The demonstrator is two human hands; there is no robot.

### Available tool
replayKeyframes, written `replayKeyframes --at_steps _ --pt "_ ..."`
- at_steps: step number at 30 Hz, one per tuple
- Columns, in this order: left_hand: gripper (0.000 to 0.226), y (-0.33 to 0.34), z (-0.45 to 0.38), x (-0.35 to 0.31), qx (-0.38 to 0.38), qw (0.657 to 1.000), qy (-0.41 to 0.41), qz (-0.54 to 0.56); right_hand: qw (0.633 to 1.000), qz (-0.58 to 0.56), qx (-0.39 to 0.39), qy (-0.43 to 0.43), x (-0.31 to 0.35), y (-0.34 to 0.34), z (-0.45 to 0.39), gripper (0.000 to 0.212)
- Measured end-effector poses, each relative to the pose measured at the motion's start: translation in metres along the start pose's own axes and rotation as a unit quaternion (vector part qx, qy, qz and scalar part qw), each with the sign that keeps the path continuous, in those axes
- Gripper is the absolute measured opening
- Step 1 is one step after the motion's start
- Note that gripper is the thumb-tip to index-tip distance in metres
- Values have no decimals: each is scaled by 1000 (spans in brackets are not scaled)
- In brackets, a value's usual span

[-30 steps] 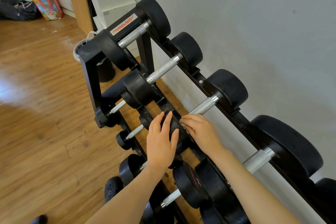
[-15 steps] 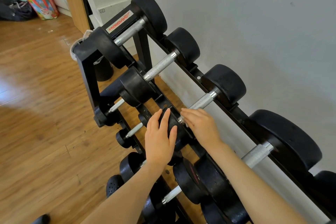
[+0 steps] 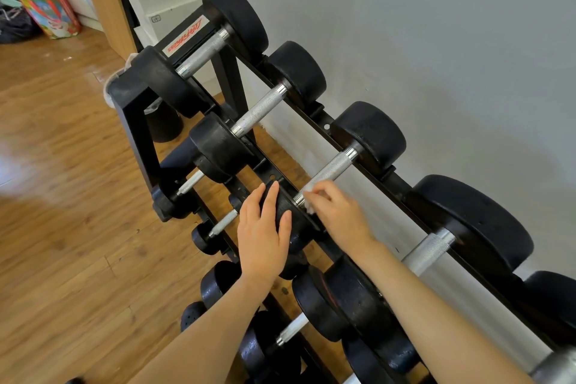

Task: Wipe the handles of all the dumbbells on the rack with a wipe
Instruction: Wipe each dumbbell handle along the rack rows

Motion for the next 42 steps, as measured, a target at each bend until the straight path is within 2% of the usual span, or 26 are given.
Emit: replayKeyframes --at_steps 2,4,8,13,18,22,31,35,42 --pt "55 0 0 0 1 1000 -2 -2 1000 17 3 -5 2 2 0 21" --pt "55 0 0 0 0 1000 -1 -1 999 24 -27 -18 -2 -1 -2 25" --pt "55 1 0 1 -5 1000 3 -3 996 1 -87 28 -9 -8 -1 26" --pt "55 2 1 -1 -3 1000 -5 -16 997 32 26 -59 10 7 0 28" --pt "56 3 5 -7 -10 999 -21 -48 999 36 -10 -16 4 -4 -4 25" --pt "62 2 12 -8 19 995 -7 -96 1000 27 -4 -8 5 -6 -1 24" --pt "65 -5 28 -31 61 987 -14 -145 985 -59 -70 149 1 -56 35 28" --pt "54 -8 40 -55 102 987 -24 -119 967 -85 -111 214 7 -80 62 28" --pt "49 -2 67 -102 159 985 30 -56 942 -66 -160 288 18 -98 121 27"
Point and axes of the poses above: each hand's wrist, its own z-axis away from the middle knuckle, its own y-axis out of the palm, x = y × z, the point moved 3 cm from there along -z, towards the middle knuckle, and after that the axes turned 2 degrees about -z, right-handed, at the moved point
